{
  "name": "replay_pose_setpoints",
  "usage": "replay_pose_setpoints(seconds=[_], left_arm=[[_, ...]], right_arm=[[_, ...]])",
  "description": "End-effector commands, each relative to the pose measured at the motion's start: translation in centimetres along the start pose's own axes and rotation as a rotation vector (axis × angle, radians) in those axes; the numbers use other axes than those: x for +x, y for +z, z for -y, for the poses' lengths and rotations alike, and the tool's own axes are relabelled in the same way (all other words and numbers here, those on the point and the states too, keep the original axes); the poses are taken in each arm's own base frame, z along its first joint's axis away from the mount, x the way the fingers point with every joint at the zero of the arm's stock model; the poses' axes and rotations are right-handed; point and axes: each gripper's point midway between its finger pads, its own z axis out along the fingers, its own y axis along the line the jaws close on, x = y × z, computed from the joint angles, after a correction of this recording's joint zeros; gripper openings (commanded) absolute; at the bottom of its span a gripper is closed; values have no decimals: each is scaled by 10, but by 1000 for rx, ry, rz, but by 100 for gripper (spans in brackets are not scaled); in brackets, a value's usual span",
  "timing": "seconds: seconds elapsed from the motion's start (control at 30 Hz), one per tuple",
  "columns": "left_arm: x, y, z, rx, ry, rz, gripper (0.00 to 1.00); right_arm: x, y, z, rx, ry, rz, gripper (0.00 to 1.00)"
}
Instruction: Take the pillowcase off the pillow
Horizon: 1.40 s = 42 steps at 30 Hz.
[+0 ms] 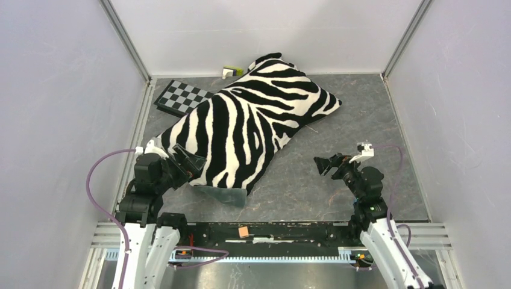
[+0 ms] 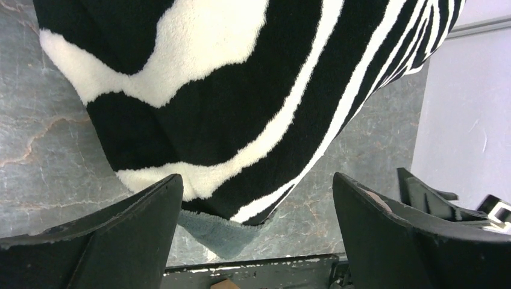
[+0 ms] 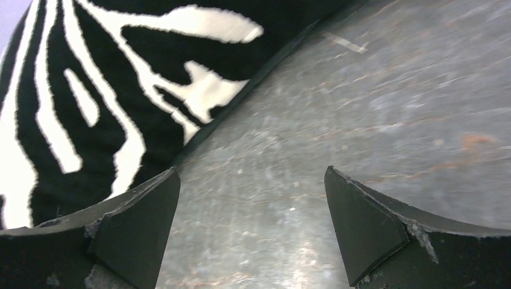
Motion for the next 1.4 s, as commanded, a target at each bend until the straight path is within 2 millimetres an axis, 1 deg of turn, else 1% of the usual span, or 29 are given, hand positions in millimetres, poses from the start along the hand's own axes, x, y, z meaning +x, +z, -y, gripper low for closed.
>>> replay_pose_setpoints(seconds=[0.0,0.13,0.27,0.4,0.43,0.53,0.67,0.83,0.93,1.0,1.1,1.23,1.27,1.3,1.37], left_arm=[[-1,-14,12,26,-84,4,100],[-3,-20,17,50,-85,13,100],[-5,-23,22,61,-71,12,100],[-7,-22,26,67,-42,-6,100],[-8,-23,27,66,-36,-7,100],[-11,-22,29,60,-23,-7,100],[-17,-23,32,57,1,-6,100],[-18,-22,34,60,10,-8,100],[-20,-23,35,65,24,-1,100],[-21,-23,35,62,37,5,100],[-23,-23,35,58,48,8,100],[-25,-23,36,59,49,11,100],[-25,-23,36,57,49,10,100],[-25,-22,36,55,50,8,100],[-26,-22,36,52,53,5,100]], right_arm=[[-8,5,-54,-296,146,29,97],[-3,12,-64,-346,233,12,98],[1,25,-81,-372,232,-10,97],[4,41,-92,-373,250,-17,97],[7,45,-92,-366,267,-23,97],[6,56,-94,-355,308,-11,97],[19,77,-93,-309,333,-45,97],[20,90,-101,-321,415,-23,97],[29,108,-107,-321,441,-48,98],[39,120,-105,-292,470,-64,99],[50,132,-100,-261,523,-61,99],[53,152,-104,-277,564,-49,99],[54,158,-106,-284,569,-54,96],[51,164,-111,-300,573,-49,93],[39,167,-119,-340,574,-17,80]])
